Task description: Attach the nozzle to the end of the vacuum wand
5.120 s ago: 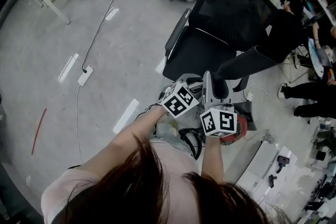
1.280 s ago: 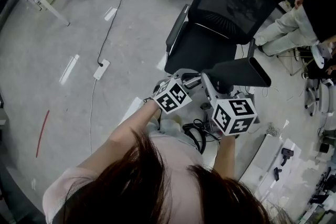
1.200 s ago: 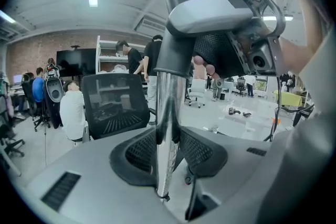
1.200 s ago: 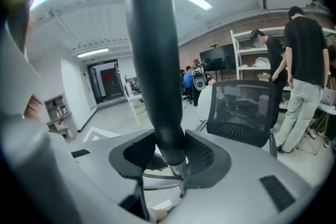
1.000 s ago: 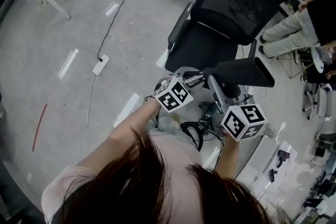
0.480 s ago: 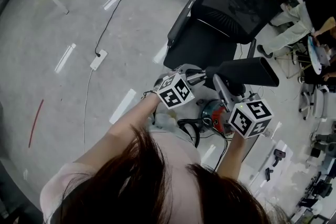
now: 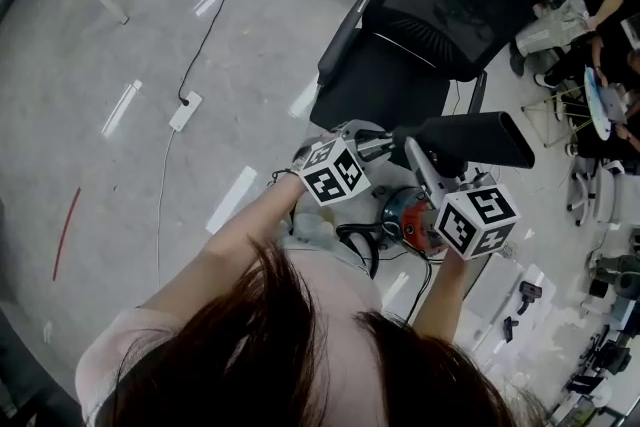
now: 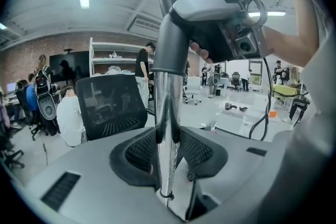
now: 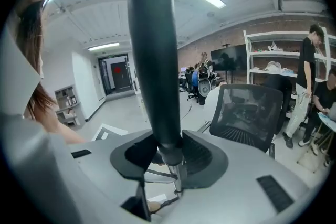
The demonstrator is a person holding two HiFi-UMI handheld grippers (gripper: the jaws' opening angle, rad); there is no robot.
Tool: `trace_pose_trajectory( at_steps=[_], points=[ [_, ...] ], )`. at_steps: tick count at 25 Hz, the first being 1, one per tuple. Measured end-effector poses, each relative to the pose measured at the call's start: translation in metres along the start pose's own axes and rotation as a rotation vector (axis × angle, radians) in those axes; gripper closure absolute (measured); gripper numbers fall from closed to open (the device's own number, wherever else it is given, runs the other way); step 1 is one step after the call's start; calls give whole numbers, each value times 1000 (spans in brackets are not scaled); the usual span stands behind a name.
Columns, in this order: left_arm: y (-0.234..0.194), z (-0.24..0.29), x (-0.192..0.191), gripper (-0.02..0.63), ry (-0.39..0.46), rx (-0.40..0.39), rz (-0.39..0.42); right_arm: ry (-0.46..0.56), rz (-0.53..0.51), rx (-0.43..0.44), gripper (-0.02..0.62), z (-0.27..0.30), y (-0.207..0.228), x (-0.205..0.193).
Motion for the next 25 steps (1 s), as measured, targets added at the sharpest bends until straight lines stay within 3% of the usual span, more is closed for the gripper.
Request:
trace_pose_trajectory(
  at_steps=[4, 14, 21, 25],
  points=[
    [0, 4, -1, 462, -18, -22, 42, -60, -19, 38, 439, 3, -4, 5],
    [8, 5, -1, 456, -7, -58, 54, -238, -17, 79, 439, 10, -2, 19],
    [-2, 4, -4, 456, -5, -48, 38, -102, 52, 58, 439, 12, -1, 11],
    [-2, 2, -5, 456, -6, -42, 36, 3, 100, -3, 439, 11, -7, 3]
  ],
)
Point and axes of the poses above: the fingertips, and each gripper's own axes: z forward along the fingers, y to its right, x out of its top, the point moved 9 cm from there along -z, backward along the fingers, and after that the axes turned 11 degrees about x, right-handed, at the moved point
